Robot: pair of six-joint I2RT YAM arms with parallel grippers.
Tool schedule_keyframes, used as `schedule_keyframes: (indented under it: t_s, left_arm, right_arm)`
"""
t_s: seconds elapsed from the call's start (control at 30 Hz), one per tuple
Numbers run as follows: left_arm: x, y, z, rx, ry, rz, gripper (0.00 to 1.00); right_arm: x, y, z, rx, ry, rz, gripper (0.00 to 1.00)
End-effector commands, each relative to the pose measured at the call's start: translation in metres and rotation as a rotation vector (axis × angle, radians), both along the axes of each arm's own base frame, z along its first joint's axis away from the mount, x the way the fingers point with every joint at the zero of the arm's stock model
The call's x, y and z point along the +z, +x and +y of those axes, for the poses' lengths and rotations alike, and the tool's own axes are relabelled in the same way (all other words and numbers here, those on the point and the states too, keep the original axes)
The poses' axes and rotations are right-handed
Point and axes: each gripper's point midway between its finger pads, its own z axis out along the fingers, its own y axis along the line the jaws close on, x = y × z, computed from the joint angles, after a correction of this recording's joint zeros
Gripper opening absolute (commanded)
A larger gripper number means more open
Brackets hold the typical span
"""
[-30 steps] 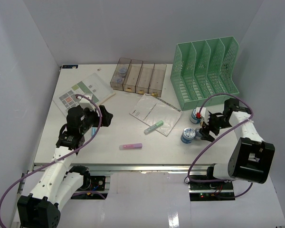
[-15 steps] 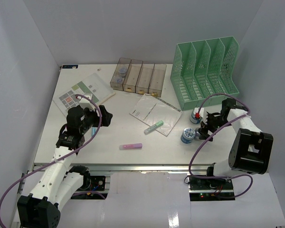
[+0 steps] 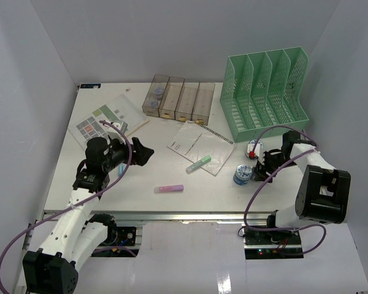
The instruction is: Organize the desk
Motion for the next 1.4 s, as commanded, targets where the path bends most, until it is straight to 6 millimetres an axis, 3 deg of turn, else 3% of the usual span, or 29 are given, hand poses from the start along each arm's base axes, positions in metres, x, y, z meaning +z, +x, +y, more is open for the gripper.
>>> schedule_keyframes:
  t_s: [0.0, 0.17, 0.33, 0.43, 0.57, 0.6, 0.67, 0.7, 0.77, 0.9, 1.13, 1.37]
  left_arm:
    - [0.028, -0.016, -0.037, -0.192, -0.203, -0.019, 0.98]
    - [0.023, -0.029, -0.062, -0.270, -0.458, 0.151, 0.98]
    - [0.031, -0.034, -0.092, -0.296, -0.532, 0.227, 0.98]
    - [0.042, -0.034, -0.112, -0.323, -0.583, 0.259, 0.98]
    - [0.036, -0.035, -0.149, -0.355, -0.629, 0.346, 0.98]
    - [0.035, -0.033, -0.161, -0.361, -0.629, 0.356, 0.98]
    - [0.036, -0.030, -0.181, -0.374, -0.634, 0.376, 0.98]
    - [0.048, -0.031, -0.194, -0.408, -0.647, 0.364, 0.98]
    - [0.040, -0.024, -0.214, -0.411, -0.639, 0.396, 0.98]
    - [0.048, -0.016, -0.250, -0.437, -0.637, 0.393, 0.98]
    - [0.030, -0.015, -0.278, -0.461, -0.622, 0.449, 0.98]
    - [0.016, -0.023, -0.282, -0.474, -0.586, 0.486, 0.96]
  right_arm:
    - [0.013, -0.001, 0.000, 0.012, -0.017, -0.061, 0.41]
    - [0.039, 0.005, -0.005, -0.034, -0.043, -0.124, 0.27]
    - [0.100, 0.019, 0.002, -0.082, 0.007, -0.259, 0.23]
    - [0.137, 0.012, 0.026, -0.052, 0.138, -0.270, 0.21]
    - [0.164, -0.005, 0.071, 0.028, 0.278, -0.245, 0.20]
    - [0.167, -0.009, 0.078, 0.016, 0.298, -0.225, 0.20]
    - [0.171, -0.019, 0.112, 0.094, 0.339, -0.217, 0.20]
    - [0.172, -0.023, 0.121, 0.085, 0.357, -0.185, 0.20]
    - [0.177, -0.028, 0.143, 0.135, 0.392, -0.176, 0.20]
    - [0.184, -0.035, 0.165, 0.176, 0.446, -0.117, 0.20]
    - [0.183, -0.036, 0.183, 0.196, 0.457, -0.080, 0.20]
    - [0.174, -0.023, 0.183, 0.154, 0.433, -0.114, 0.20]
